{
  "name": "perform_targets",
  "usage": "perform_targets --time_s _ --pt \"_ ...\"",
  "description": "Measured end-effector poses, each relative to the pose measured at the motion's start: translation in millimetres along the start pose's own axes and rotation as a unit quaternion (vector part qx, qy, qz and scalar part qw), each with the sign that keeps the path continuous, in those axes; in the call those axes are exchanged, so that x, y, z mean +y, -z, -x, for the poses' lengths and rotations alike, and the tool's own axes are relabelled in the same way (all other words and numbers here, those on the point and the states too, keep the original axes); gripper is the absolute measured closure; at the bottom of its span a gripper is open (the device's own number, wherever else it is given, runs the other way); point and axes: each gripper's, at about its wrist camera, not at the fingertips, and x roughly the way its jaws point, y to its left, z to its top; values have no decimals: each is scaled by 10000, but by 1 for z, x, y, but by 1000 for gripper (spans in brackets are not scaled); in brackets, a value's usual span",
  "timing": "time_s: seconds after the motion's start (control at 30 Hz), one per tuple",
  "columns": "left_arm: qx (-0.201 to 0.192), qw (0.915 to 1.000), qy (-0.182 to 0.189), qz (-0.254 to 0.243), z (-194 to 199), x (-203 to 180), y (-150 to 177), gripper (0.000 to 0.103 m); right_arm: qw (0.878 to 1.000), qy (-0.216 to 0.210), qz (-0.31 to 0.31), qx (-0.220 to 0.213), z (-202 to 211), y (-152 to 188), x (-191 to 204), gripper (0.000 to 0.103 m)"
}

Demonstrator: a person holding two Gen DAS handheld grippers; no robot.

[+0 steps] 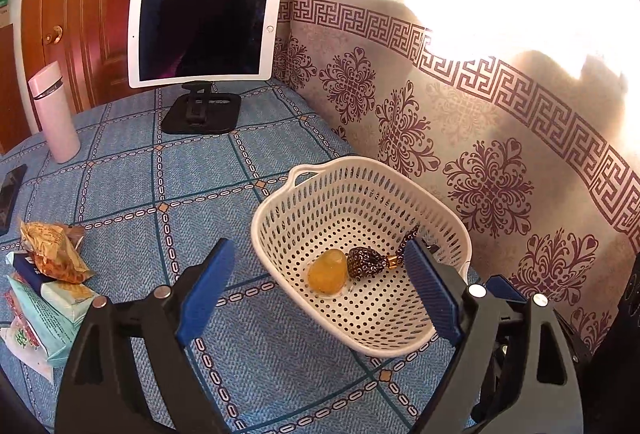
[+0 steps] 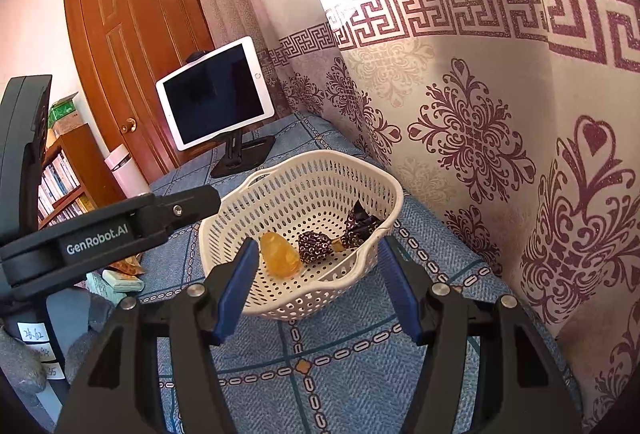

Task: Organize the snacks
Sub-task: 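Withdraw both grippers from the basket toward the snack pile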

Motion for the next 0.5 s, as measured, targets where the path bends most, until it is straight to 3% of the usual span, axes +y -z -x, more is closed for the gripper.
perform_targets --time_s 0.5 --pt "-285 9985 -456 111 29 27 7 13 9991 -218 352 79 1 4 34 40"
